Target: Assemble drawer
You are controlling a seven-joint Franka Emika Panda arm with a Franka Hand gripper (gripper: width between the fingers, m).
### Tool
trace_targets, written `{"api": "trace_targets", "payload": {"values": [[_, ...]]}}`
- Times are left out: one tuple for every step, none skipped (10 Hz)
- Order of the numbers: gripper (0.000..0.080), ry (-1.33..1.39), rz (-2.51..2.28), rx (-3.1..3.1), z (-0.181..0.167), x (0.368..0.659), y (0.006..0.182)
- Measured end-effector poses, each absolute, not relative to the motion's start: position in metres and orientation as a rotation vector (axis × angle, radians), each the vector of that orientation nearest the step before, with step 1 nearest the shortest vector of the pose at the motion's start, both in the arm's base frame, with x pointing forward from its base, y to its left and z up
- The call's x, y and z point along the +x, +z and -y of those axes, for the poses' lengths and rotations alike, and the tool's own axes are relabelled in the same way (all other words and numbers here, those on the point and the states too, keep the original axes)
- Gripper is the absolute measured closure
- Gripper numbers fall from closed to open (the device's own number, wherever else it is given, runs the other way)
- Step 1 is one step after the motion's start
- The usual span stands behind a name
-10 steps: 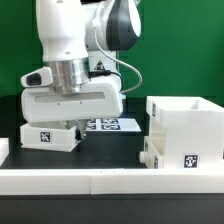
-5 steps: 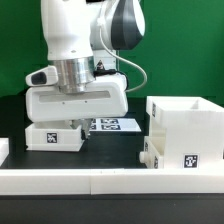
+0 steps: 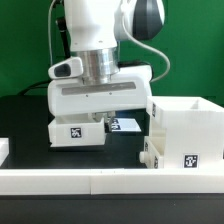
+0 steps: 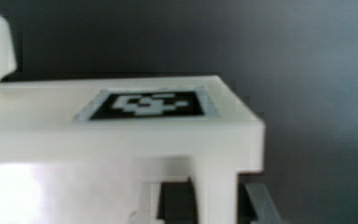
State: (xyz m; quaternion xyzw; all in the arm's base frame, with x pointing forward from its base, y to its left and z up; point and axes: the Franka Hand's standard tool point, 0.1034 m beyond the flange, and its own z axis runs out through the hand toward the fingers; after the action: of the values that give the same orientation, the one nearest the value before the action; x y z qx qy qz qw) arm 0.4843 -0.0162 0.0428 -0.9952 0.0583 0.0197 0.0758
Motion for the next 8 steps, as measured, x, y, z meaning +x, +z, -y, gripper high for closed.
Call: {"api": "trace_targets", "payload": {"values": [[0.0756,0.044,-0.103,-2.984,0.018,0.492,0.047],[0.0756,0.049,-0.091,-2.984,0.017,0.49,0.044],[0.0756,0.05,-0.08,-2.985,0.017,0.489,0.044],[0.0756,0.044,-0.004,-2.985,0.017,0.489,0.044],[0.0756,0.04,0.124,-2.982,0.018,0.489,0.043],[0.0756,0.04,0.335,-2.959,0.021,0.492,0.043],[0.0756,0.05,0.511,-2.932,0.021,0.498,0.045],[0.0756,0.045,0.686,-2.905,0.021,0.503,0.047]]}}
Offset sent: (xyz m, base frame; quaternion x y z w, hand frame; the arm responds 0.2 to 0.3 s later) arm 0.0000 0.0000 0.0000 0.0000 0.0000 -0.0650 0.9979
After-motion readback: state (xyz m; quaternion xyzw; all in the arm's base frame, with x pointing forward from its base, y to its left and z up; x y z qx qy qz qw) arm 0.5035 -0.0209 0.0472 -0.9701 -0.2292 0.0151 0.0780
